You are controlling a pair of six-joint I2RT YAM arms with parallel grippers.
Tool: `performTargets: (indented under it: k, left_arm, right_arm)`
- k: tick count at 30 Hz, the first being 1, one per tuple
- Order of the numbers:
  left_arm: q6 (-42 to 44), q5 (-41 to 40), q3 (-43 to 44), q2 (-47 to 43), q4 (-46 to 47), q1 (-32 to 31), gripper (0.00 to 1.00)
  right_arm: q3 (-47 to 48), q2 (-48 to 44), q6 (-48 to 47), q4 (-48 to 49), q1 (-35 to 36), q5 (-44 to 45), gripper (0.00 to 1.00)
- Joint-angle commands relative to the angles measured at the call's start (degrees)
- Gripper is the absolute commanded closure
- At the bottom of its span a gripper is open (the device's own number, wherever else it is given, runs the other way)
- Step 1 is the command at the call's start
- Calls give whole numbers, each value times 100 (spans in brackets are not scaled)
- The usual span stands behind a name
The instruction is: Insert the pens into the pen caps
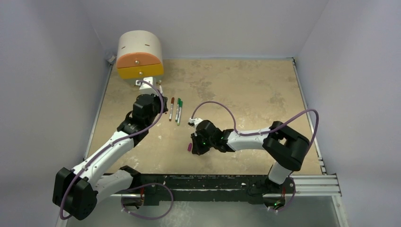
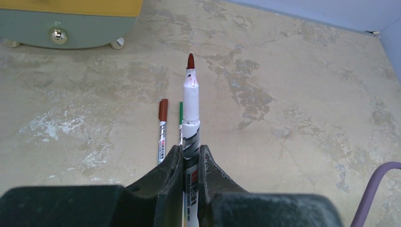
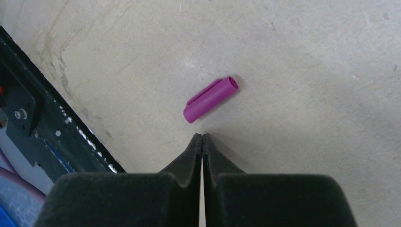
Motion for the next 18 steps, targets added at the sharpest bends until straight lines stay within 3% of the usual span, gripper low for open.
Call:
performTargets:
  k: [1, 18]
  left_arm:
    - [131, -103, 361, -209, 19, 20, 100]
    - [194, -171, 395, -222, -142, 20, 100]
  right_arm:
    - [372, 144, -171, 195, 17, -104, 100]
    - [1016, 825, -285, 267, -4, -304, 100]
